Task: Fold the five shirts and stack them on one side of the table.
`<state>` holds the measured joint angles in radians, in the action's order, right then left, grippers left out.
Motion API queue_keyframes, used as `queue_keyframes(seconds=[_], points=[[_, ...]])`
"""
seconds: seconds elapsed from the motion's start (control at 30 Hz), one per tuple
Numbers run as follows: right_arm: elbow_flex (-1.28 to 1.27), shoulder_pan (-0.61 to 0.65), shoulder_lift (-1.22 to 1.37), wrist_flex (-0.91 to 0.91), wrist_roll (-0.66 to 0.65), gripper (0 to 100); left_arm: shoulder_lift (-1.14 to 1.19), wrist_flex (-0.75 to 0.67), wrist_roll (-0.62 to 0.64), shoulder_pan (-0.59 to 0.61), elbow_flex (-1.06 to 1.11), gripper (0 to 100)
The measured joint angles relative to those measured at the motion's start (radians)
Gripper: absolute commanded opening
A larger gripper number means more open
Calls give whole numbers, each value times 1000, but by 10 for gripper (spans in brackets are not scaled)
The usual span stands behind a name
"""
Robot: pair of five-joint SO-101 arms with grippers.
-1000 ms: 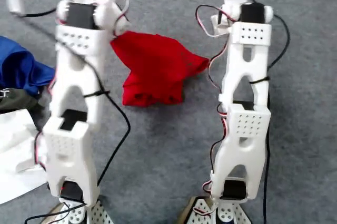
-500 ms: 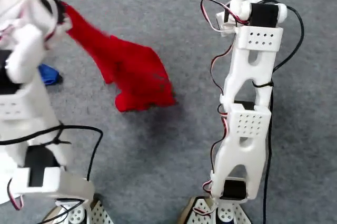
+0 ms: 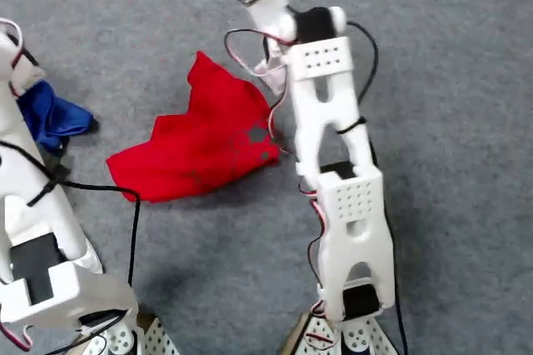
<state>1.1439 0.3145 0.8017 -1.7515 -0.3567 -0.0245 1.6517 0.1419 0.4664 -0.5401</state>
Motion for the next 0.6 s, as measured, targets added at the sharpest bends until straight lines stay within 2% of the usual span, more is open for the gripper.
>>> queue_keyframes(seconds=[0.3,0.47,0.6], points=[[-28,118,83,201,34,161,0,-20,-2,-112,331,19],[-28,166,222,307,61,154,0,-110,-2,-132,522,19],[-28,170,311,315,64,50,0,-207,-2,-132,684,19]])
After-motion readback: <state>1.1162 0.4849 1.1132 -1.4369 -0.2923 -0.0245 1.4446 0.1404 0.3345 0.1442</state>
